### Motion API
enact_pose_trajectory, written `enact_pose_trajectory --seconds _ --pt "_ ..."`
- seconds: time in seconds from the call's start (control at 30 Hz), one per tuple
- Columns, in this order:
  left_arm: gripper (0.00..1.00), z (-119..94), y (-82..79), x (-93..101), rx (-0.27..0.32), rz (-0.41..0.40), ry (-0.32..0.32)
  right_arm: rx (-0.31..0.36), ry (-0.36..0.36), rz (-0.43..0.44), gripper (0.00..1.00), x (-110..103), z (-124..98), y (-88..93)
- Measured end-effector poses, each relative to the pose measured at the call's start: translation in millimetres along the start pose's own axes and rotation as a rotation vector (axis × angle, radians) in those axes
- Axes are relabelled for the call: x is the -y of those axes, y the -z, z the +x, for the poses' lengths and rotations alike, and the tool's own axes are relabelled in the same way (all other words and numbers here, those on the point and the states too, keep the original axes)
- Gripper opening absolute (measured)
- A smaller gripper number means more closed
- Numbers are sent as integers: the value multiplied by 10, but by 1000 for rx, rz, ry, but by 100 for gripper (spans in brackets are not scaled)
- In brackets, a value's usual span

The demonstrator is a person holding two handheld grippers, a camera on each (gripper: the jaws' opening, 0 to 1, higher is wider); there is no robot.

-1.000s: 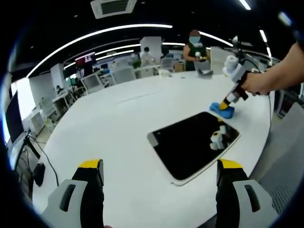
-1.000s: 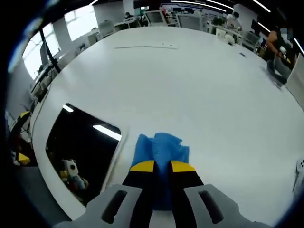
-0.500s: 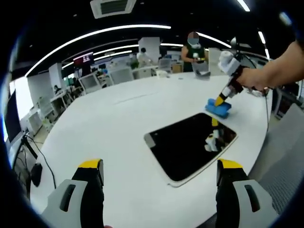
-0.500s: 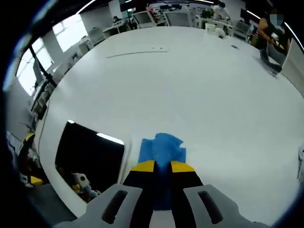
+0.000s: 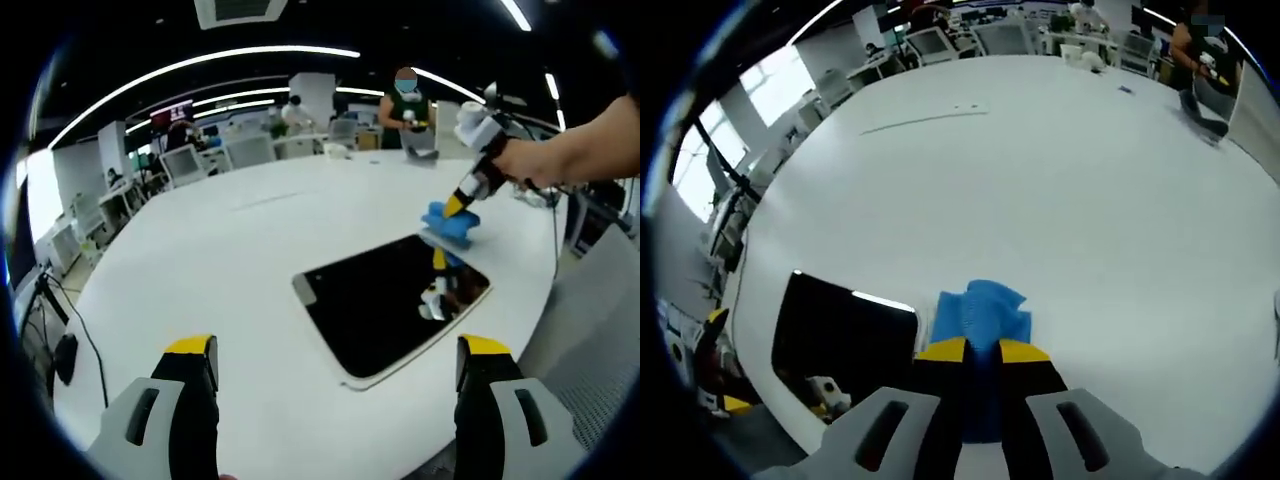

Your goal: Wipe the mirror surface with the cleaning cloth until all visible marks leave the cleaned area.

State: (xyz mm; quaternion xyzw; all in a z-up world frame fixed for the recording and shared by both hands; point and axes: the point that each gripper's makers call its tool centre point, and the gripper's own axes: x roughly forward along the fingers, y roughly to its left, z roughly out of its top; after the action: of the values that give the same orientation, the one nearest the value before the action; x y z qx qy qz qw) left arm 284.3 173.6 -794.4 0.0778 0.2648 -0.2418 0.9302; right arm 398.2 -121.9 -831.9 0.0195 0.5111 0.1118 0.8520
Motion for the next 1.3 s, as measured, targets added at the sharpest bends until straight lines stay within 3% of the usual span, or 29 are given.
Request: enact_pose_trajectory --seconds 1.0,1.3 --pt "99 3 -9 62 3 -3 24 -45 -31 -12 5 -573 305 60" --pt "99 12 1 70 -2 -3 31 -38 -24 -10 5 -600 269 56"
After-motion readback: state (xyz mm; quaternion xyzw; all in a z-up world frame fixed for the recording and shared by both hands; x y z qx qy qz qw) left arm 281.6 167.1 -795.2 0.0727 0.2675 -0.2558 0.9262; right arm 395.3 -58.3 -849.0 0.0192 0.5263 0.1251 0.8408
